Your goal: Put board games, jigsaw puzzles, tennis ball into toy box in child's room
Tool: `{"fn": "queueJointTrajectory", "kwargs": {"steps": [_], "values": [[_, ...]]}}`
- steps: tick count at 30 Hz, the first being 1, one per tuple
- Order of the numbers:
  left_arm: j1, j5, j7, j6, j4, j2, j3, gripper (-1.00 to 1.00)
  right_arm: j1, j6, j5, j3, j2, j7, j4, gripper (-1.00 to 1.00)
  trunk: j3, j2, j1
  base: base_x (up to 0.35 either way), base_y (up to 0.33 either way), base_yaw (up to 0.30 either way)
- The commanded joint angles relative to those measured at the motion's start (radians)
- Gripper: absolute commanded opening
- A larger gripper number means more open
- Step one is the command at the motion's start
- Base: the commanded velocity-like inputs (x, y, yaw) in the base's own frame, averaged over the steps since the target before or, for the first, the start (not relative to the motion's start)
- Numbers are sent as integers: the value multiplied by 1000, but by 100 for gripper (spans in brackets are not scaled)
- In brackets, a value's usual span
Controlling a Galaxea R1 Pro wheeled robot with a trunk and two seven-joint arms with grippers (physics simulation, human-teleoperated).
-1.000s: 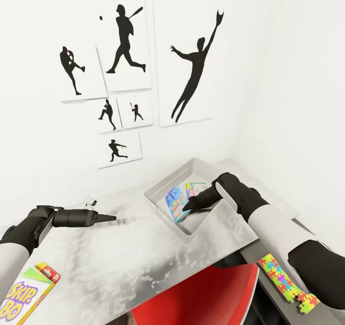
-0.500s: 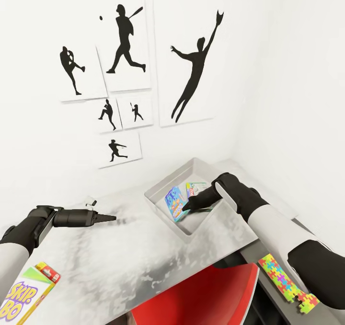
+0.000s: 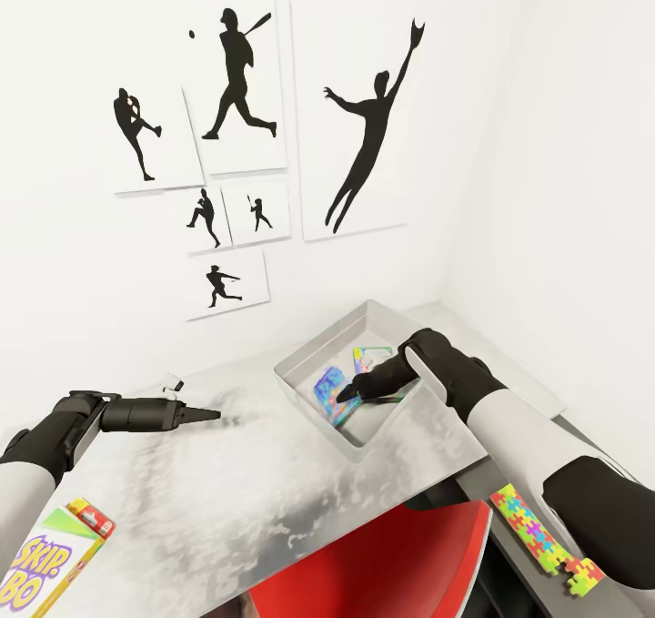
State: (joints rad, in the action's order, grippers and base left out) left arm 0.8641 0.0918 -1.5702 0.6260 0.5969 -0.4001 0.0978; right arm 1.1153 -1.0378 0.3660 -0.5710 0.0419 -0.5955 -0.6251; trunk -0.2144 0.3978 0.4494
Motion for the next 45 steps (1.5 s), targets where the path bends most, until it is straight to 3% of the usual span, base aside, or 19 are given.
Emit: {"fn": "queueJointTrajectory", "kwargs": {"steps": [1,17,31,45], "values": [[1,9,-1,11,0,-2,8,100,1,-1,-4,-4,1,-7,-1,100,-2,2,1,0,0,0],[1,9,-1,10,0,-2,9,100,14,2,-4,1,18,-6,-6,100,-2,2,1,0,0,0],[1,9,-1,10,0,-2,9,100,27,39,-1,6,15,18,-3,100,-2,2,1,0,0,0],[1,9,-1,10,0,-2,8,100,27,50,3,23,1,197,6,100,-2,2,1,0,0,0]]}}
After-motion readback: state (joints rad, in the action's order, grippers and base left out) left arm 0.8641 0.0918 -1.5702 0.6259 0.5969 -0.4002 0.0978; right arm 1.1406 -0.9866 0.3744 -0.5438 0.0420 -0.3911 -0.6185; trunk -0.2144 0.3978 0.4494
